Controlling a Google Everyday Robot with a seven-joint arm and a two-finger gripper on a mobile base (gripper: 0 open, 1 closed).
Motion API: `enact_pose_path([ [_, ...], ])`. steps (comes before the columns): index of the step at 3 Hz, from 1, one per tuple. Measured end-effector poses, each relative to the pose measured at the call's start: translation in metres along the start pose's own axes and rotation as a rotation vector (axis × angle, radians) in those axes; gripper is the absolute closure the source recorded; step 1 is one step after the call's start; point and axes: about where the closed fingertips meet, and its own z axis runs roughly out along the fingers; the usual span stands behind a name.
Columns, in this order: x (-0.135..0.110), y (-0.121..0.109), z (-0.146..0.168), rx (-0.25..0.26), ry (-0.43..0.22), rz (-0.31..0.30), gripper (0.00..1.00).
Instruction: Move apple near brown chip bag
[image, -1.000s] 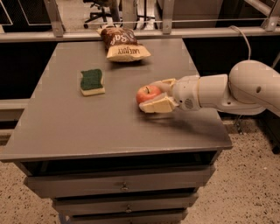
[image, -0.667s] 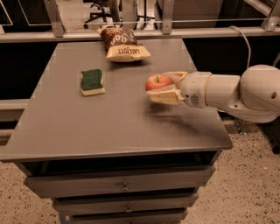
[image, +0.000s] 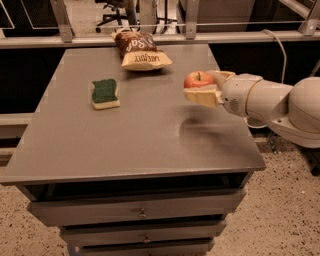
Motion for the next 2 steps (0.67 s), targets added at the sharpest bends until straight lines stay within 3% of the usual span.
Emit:
enact_pose_path([
  [1, 0.003, -0.011, 0.015, 0.043, -0.018, 0.015, 1.00],
  [2, 0.002, -0.037, 0.037, 0.093, -0.042, 0.014, 1.00],
])
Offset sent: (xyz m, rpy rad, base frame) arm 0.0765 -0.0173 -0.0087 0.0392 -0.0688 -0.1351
